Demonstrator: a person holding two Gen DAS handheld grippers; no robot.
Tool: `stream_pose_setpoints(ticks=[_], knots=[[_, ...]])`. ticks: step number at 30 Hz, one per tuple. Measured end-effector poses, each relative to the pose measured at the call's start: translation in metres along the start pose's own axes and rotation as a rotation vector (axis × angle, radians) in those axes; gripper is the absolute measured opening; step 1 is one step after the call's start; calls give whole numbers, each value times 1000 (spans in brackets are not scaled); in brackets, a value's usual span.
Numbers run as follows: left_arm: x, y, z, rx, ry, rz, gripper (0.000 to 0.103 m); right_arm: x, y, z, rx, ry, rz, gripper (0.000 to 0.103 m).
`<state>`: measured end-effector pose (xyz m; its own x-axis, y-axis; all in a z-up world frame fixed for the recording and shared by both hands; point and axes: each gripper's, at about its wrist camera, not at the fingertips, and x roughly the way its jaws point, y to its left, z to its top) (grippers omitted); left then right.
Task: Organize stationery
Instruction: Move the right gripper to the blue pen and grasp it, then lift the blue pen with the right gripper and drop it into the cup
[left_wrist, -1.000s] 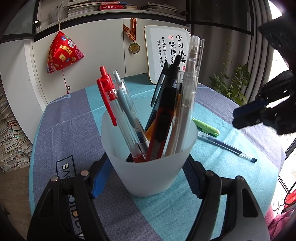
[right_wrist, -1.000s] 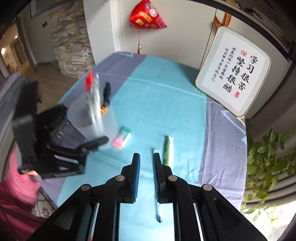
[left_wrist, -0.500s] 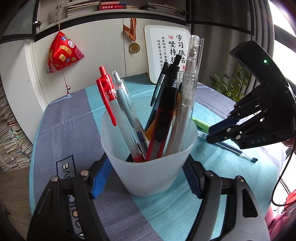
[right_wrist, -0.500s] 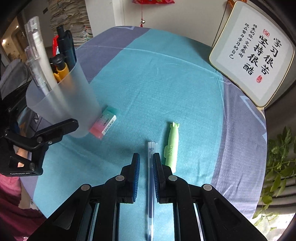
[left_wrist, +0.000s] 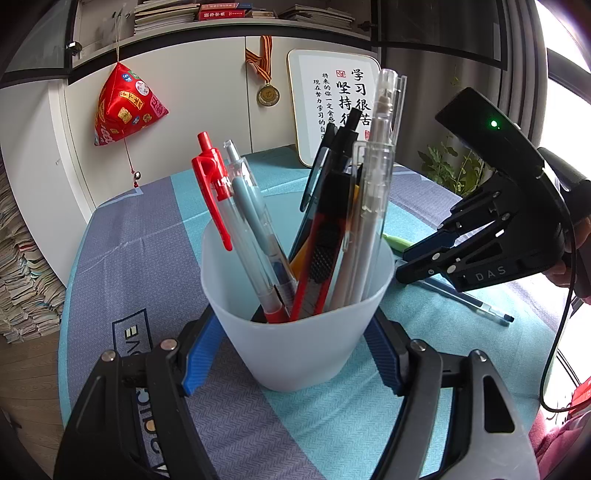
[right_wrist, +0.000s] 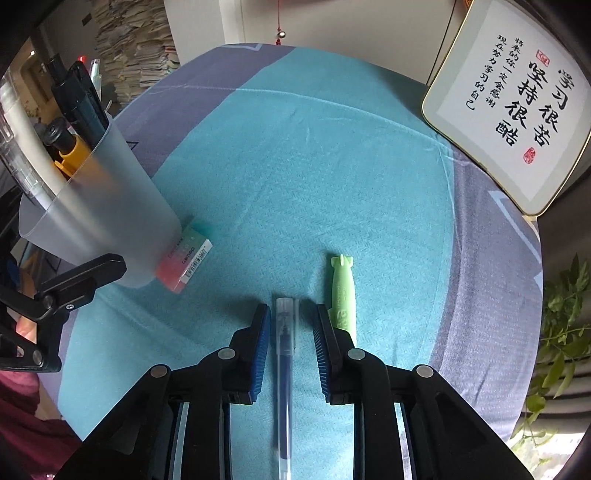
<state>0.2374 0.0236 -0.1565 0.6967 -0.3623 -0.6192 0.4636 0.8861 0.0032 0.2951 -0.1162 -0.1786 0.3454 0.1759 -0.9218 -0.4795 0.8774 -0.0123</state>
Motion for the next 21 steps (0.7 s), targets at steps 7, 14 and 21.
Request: stream_pose_setpoints(ticks=[7, 14, 21], knots=[[0, 0, 0, 0, 1, -1, 71, -18, 0, -4, 57, -18, 25, 13], [-1, 0, -1, -3, 4, -4, 71, -86, 11, -22, 78, -160, 13, 13], [0, 0, -1, -4, 5, -5, 71, -158, 33, -31, 65, -337, -3, 13]])
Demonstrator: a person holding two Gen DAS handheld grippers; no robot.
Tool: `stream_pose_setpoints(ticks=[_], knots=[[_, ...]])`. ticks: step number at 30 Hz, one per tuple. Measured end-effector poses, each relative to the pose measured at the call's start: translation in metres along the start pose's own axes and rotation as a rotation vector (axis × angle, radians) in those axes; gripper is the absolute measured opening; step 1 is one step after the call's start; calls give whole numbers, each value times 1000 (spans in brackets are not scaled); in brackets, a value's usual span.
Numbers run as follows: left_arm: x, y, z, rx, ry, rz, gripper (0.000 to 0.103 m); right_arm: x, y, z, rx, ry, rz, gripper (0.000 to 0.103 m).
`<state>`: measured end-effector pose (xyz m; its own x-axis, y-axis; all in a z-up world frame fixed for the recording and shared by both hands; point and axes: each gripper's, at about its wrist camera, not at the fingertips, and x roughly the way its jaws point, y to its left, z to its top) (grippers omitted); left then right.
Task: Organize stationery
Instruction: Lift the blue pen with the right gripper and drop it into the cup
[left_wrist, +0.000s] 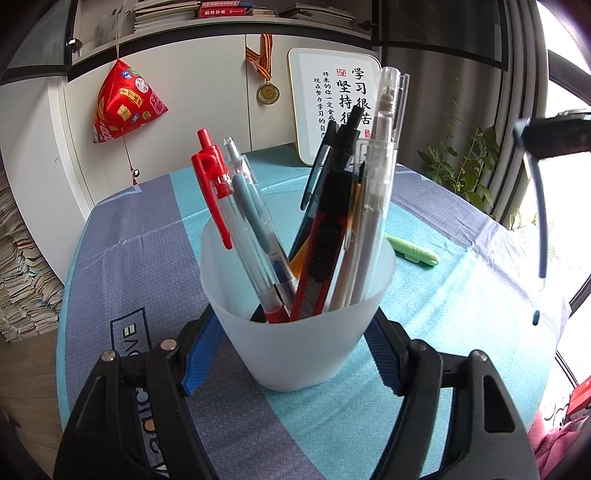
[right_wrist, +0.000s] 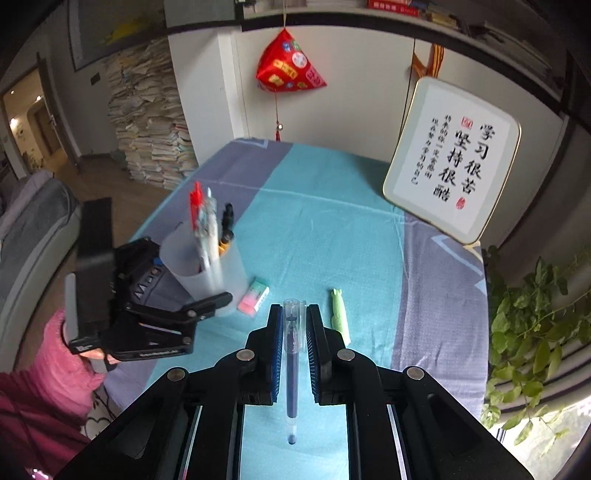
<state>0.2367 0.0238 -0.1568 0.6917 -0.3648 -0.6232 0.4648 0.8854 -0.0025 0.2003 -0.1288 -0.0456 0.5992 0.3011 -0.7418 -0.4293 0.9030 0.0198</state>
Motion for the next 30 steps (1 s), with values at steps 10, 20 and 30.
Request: stream_pose_setpoints(ticks=[10, 20, 30], knots=[[0, 0, 0, 0, 0, 0, 71, -65, 32, 44, 1, -266, 138, 13], [0, 0, 0, 0, 0, 0, 71, -13, 31, 78, 95, -304, 244, 13], [0, 0, 1, 0, 0, 0, 71, 23, 33, 75, 74, -284, 262, 13]])
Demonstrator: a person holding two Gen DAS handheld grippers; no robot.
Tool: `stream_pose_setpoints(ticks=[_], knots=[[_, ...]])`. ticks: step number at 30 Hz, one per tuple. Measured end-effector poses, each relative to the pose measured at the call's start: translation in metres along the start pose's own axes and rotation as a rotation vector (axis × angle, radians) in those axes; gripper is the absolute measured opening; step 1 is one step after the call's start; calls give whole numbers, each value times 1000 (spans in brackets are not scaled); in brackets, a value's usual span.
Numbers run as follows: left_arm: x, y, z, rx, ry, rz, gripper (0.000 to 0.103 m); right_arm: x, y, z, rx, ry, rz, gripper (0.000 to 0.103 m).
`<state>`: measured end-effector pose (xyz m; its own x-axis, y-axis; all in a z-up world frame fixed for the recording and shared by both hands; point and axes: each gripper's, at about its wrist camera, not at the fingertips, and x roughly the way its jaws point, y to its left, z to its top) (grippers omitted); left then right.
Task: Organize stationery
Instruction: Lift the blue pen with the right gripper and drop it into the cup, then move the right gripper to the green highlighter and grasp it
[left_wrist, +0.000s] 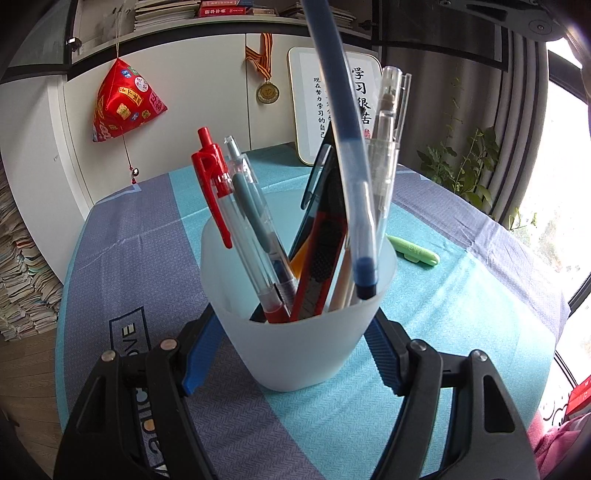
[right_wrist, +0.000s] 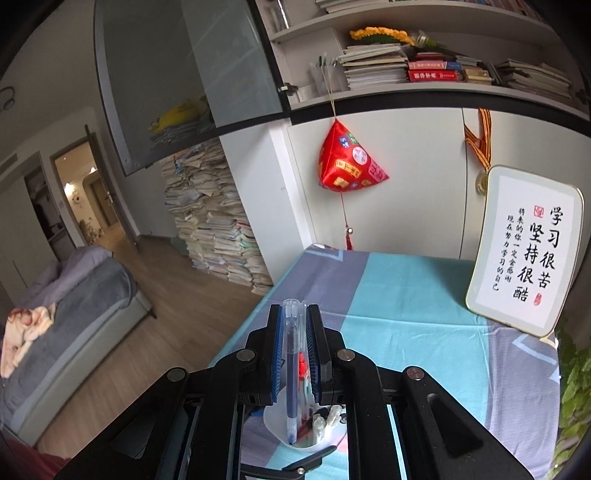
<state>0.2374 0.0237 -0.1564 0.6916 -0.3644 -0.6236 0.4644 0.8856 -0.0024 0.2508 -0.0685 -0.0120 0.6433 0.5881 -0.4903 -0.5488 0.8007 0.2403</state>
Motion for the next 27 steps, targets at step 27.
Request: stream_pose_setpoints(ticks=[27], knots=[[0, 0, 1, 0, 1, 0, 71, -27, -11, -48, 13, 110, -43, 13]])
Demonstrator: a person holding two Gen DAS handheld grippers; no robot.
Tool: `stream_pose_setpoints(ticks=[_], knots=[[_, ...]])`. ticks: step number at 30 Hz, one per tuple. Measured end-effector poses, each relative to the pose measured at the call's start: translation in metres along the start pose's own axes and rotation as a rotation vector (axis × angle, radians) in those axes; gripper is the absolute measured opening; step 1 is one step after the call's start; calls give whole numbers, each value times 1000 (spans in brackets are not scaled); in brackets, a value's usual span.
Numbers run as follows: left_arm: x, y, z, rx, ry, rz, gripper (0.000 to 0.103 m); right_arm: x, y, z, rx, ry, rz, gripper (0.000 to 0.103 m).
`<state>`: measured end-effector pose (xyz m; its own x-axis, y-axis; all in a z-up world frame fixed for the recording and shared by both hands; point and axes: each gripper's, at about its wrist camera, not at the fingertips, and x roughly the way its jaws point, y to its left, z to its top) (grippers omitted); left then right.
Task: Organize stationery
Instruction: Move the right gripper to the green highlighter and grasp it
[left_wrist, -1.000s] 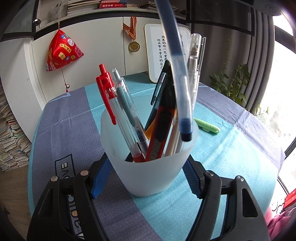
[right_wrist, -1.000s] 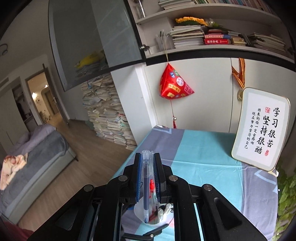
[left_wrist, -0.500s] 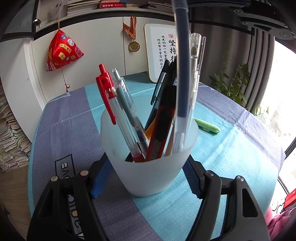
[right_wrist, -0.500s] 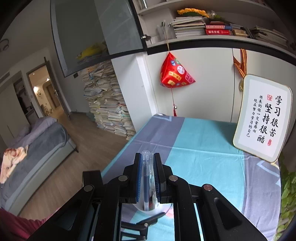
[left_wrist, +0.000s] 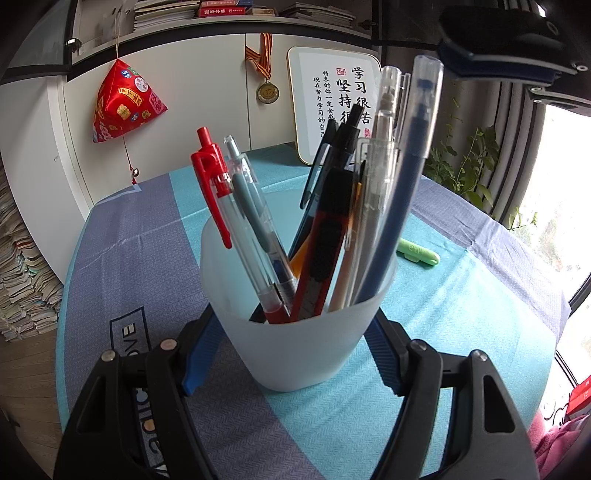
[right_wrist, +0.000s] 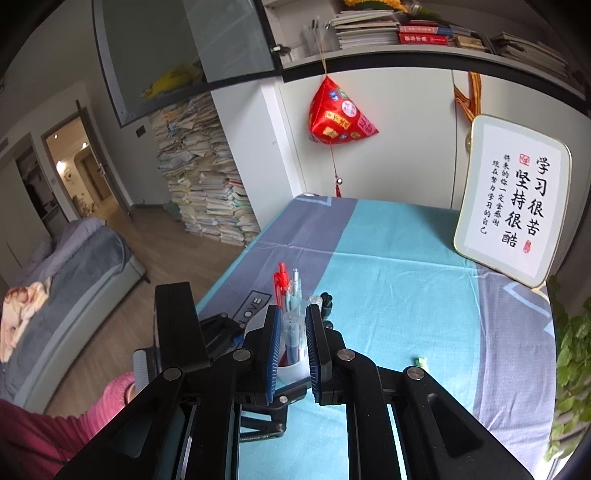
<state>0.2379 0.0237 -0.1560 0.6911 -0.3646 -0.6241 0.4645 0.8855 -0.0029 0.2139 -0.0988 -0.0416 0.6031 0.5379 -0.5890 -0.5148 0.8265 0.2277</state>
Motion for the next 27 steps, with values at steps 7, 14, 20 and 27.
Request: stream_pose_setpoints(ticks=[7, 14, 20, 27], knots=[[1, 0, 0, 3, 0, 2, 71, -13, -48, -16, 97, 1, -147, 43], [1, 0, -1, 2, 1, 2, 71, 40, -100, -67, 131, 236, -280, 43], [1, 0, -1, 3, 0, 2, 71, 63, -107, -81, 63, 275, -299, 43], [2, 0, 0, 3, 0, 2, 71, 71, -113, -87, 54, 280, -290, 35]])
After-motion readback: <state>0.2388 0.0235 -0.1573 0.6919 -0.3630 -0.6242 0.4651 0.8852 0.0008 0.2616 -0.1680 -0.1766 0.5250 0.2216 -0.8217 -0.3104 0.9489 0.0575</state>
